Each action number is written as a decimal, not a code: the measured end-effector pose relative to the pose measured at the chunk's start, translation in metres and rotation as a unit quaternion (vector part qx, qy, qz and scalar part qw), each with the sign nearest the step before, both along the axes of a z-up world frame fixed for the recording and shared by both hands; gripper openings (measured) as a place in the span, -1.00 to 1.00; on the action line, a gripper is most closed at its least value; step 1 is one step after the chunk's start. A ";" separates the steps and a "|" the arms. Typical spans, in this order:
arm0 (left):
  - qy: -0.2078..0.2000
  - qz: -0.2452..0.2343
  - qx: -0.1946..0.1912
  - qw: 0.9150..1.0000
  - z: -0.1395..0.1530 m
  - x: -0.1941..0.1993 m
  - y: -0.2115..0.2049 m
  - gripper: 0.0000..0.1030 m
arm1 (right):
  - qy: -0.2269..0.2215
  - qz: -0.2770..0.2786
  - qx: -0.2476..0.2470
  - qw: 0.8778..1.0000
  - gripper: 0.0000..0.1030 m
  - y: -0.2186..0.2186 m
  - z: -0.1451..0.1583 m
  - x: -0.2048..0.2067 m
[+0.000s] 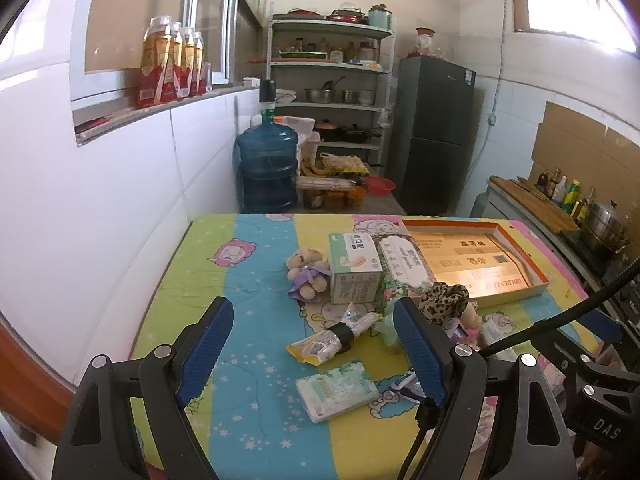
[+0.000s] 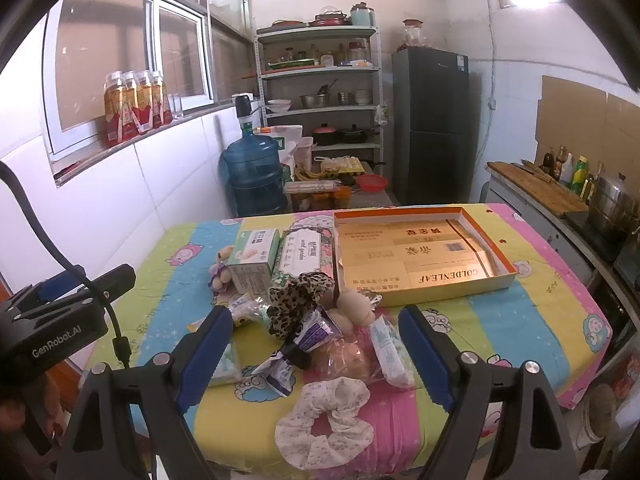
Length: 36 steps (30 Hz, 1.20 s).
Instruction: Organize soft objects
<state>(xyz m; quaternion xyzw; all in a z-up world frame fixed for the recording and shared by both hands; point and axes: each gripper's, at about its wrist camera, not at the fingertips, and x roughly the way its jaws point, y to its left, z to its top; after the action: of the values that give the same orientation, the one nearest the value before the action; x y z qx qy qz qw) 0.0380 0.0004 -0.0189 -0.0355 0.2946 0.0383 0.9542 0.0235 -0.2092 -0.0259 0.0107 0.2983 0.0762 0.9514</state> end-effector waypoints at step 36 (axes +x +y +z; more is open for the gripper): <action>0.068 -0.176 -0.021 0.982 -0.121 0.026 0.017 0.61 | 0.127 0.046 -0.018 0.991 0.66 -0.018 -0.111 -0.001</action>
<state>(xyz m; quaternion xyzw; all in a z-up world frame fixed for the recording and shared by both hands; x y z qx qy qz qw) 0.0645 0.0176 -0.1396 -0.0007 0.3608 -0.1343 0.9229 0.0226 -0.2274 -0.1367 -0.0108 0.4180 0.1129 0.9013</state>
